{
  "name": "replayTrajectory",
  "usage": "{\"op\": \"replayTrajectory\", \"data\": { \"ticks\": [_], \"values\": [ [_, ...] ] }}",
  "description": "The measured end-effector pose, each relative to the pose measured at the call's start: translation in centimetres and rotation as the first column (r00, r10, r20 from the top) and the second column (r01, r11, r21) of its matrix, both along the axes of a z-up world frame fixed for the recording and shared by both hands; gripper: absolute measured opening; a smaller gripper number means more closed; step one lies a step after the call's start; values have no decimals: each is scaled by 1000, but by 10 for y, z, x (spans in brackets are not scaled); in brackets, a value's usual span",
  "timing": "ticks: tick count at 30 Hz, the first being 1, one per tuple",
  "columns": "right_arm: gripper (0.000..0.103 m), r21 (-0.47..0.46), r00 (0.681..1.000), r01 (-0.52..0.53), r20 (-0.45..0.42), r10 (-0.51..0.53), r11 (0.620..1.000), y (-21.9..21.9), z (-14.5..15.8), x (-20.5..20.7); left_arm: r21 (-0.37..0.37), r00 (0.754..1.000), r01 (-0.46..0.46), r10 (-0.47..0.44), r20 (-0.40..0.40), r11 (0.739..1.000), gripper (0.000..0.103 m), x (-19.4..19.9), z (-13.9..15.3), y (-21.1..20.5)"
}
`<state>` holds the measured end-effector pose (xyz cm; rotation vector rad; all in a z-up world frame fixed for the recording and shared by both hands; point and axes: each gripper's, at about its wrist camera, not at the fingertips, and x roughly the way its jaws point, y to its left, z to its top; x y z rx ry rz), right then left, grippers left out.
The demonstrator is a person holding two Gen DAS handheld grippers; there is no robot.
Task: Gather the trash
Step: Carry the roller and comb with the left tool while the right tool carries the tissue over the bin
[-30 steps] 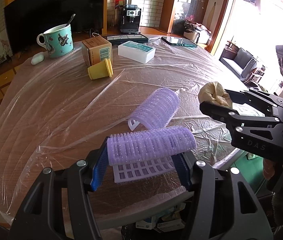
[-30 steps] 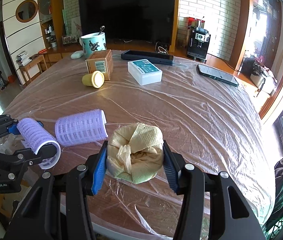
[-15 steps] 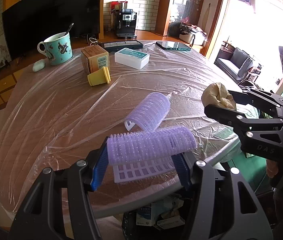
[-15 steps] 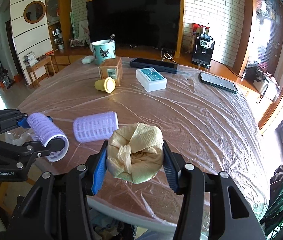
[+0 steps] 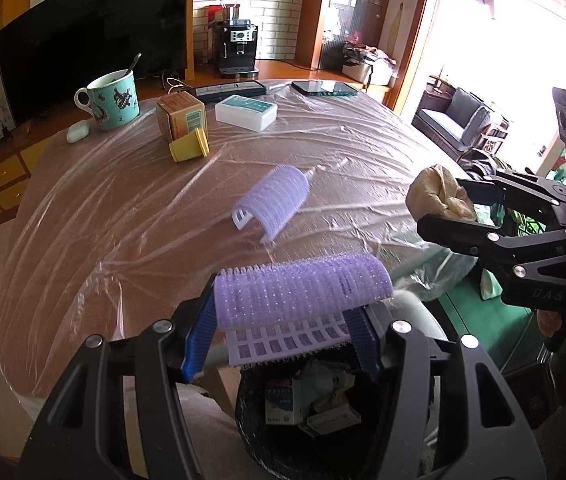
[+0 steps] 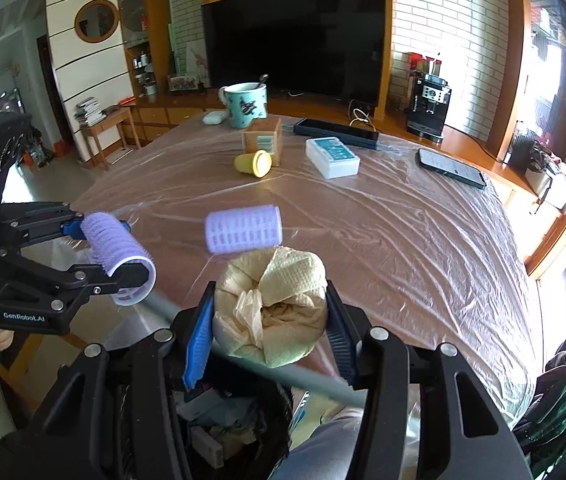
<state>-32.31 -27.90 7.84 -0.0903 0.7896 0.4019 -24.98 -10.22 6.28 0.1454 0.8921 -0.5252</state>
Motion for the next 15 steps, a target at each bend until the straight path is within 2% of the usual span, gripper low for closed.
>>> {"op": "replayTrajectory", "data": {
  "ticks": [7,15],
  "values": [
    [50,-2,997,-46,-54,46,999,7,-14,-25,21,999,35,-34,-31,999,59,-21,-9,-1],
    [50,9,994,-49,-94,50,999,9,-28,-39,28,996,45,-43,-72,999,59,-31,-23,1]
  ]
}}
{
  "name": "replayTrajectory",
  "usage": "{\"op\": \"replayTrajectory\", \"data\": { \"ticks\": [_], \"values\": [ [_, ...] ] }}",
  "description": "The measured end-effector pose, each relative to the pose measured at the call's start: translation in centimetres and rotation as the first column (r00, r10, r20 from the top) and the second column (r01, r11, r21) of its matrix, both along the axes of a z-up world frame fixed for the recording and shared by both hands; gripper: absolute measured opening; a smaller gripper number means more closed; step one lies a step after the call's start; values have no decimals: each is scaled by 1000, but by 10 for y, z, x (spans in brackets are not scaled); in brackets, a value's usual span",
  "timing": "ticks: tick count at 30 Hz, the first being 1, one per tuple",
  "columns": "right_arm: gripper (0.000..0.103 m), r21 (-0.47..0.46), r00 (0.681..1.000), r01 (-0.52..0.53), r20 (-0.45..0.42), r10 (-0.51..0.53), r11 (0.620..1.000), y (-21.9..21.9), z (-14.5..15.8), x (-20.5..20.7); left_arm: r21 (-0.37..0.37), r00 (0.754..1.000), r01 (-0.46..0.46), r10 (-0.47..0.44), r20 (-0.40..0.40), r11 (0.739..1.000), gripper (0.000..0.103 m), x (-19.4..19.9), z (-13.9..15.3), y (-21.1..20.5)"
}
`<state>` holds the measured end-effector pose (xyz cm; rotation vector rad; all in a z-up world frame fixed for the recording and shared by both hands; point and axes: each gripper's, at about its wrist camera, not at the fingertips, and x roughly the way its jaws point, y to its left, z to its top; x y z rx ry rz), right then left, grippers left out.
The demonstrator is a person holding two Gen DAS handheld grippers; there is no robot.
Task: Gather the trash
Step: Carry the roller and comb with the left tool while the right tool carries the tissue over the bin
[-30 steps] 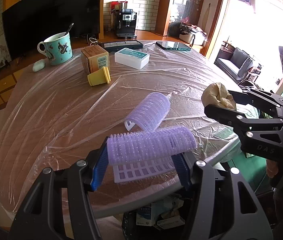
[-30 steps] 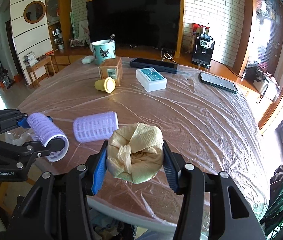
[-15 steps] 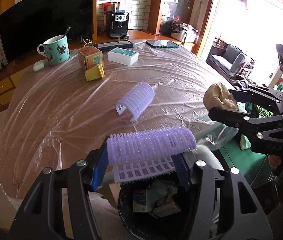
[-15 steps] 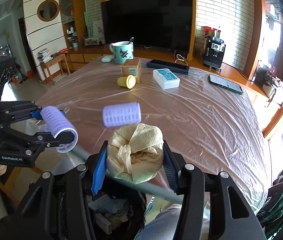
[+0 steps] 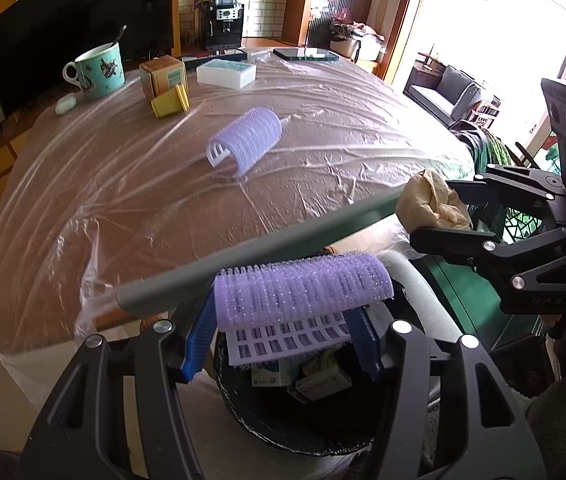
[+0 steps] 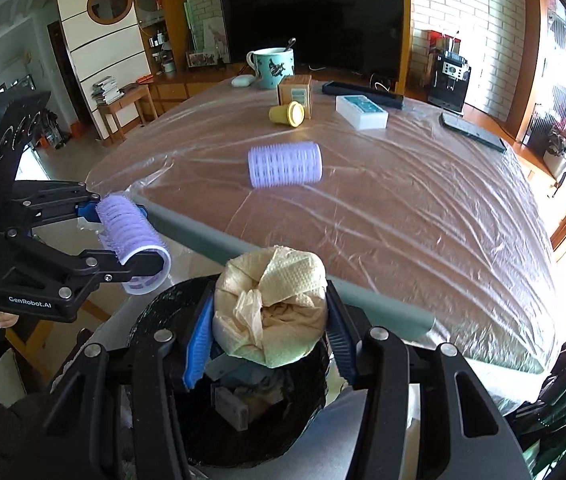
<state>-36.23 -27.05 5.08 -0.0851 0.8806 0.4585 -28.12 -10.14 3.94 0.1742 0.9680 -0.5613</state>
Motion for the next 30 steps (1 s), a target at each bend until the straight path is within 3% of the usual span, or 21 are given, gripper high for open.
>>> {"op": "replayTrajectory", "data": {
  "ticks": [30],
  "values": [
    [50,-45,997,-27,-74,24,999,9,-34,-13,66,997,51,-46,-66,997,59,-16,-37,-12]
  ]
}}
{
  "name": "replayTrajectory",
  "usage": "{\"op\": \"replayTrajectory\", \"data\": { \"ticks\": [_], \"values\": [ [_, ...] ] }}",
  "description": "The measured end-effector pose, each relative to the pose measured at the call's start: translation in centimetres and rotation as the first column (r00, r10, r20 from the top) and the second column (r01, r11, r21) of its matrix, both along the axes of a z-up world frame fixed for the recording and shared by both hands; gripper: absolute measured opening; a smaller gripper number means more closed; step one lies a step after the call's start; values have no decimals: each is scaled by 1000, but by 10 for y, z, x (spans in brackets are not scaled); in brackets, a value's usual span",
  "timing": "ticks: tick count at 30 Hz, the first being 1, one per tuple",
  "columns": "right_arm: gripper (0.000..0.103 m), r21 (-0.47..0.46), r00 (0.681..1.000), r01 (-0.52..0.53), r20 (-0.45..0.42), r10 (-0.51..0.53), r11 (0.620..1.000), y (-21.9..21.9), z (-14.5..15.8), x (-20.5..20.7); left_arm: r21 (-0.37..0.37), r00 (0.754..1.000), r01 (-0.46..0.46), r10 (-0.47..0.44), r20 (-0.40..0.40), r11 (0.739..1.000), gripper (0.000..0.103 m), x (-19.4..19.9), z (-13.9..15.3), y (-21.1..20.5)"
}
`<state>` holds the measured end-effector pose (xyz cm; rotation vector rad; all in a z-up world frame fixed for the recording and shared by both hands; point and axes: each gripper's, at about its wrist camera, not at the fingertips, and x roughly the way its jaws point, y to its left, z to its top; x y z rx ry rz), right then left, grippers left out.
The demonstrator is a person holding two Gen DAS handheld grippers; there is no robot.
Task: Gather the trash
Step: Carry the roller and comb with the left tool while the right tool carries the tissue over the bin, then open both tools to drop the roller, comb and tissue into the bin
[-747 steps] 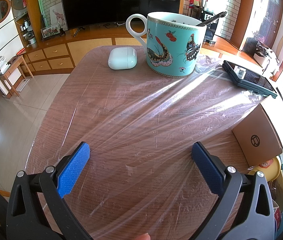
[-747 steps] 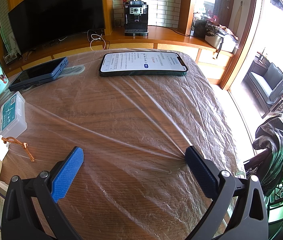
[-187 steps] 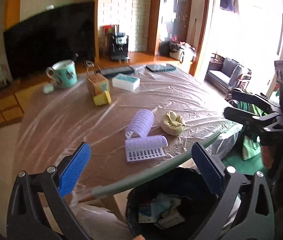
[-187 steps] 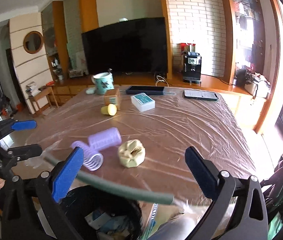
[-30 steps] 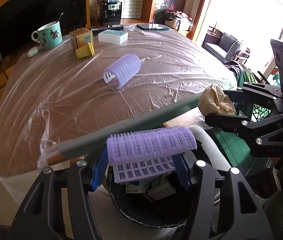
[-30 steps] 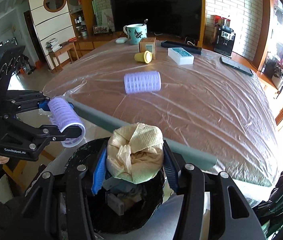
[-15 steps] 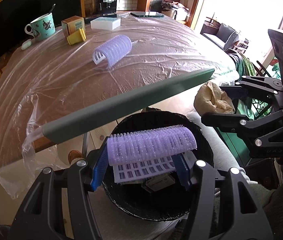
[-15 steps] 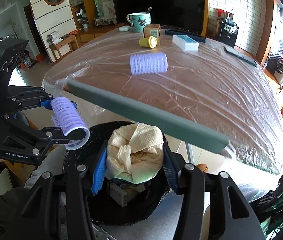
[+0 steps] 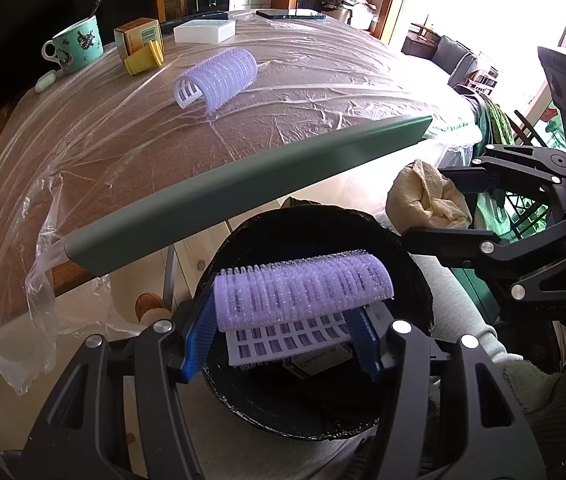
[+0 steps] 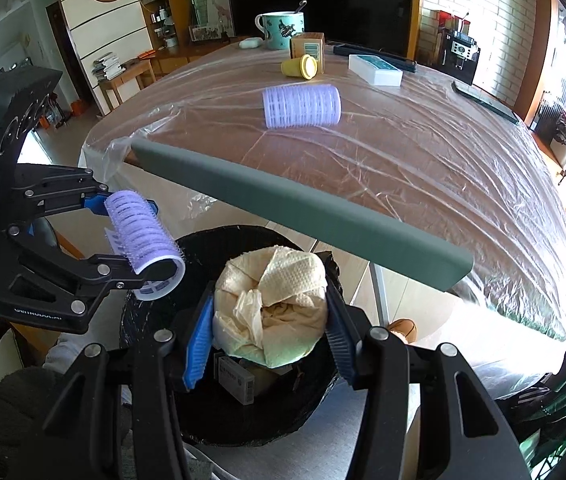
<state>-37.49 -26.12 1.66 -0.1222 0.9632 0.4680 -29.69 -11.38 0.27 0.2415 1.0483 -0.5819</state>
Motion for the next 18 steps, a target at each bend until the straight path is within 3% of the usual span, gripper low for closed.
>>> {"op": "replayTrajectory", "data": {
  "ticks": [18],
  "values": [
    [50,-14,1000,-5,-25,5,1000,4,-11,2,23,1000,9,-9,-19,1000,59,0,-10,-3]
  ]
}}
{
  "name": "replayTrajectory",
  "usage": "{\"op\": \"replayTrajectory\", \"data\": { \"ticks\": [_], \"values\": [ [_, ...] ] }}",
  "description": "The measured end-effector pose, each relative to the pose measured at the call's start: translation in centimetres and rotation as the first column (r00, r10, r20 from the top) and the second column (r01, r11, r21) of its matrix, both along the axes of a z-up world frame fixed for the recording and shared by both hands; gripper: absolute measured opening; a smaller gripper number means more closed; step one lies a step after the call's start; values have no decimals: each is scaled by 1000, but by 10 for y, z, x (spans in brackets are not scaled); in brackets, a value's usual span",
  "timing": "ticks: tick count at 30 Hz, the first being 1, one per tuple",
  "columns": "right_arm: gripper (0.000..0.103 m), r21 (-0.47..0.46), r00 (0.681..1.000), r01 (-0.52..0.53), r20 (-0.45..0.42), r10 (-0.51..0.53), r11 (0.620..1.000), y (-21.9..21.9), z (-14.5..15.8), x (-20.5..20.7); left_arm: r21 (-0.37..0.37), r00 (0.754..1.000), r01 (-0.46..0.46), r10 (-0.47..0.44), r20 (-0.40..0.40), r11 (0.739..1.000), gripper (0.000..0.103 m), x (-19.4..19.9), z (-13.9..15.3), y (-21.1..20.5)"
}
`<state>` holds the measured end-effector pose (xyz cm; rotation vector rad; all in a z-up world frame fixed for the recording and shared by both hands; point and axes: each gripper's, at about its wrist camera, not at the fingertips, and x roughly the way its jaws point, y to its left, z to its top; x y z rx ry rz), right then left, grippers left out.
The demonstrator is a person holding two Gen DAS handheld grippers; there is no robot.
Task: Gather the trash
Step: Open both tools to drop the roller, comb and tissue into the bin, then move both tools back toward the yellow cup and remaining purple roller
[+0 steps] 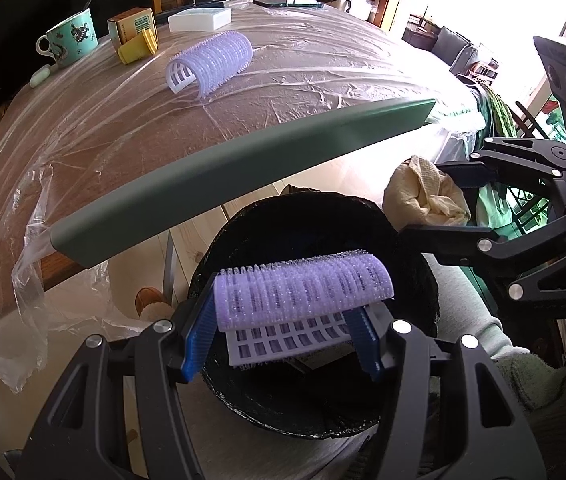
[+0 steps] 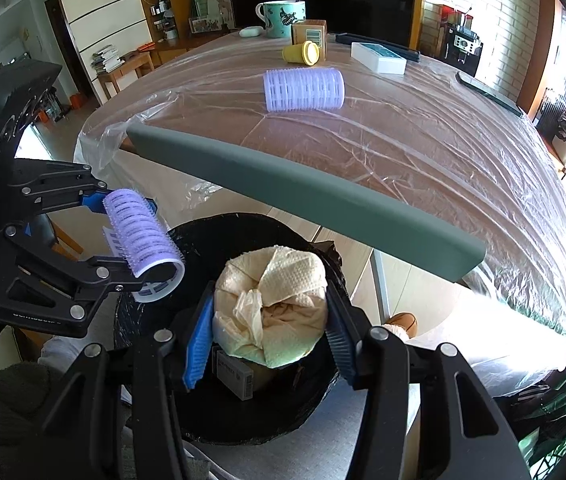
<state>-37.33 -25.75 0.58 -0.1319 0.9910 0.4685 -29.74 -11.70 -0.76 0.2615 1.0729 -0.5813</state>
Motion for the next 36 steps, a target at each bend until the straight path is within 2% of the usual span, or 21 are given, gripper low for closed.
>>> {"op": "replayTrajectory", "data": {
  "ticks": [9,10,11,12,21,36],
  "values": [
    [51,7,1000,-14,-6,14,1000,2,-1,2,-9,1000,23,-23,3,1000,60,-1,0,-1],
    [55,14,1000,-15,-8,15,1000,2,-1,2,-9,1000,27,-27,12,1000,69,-2,2,-1],
    [67,21,1000,-12,-12,12,1000,2,0,2,-3,999,22,-22,29,1000,76,-3,3,-1],
    [71,38,1000,-8,-17,8,999,0,1,2,0,999,21,-21,46,1000,84,-4,5,0],
    [73,42,1000,-1,-4,1,999,-1,6,0,8,999,33,-34,39,999,87,-5,3,-2],
    [73,38,1000,5,7,-5,999,-4,9,-2,5,999,21,-21,47,1000,88,-4,6,1]
  ]
}}
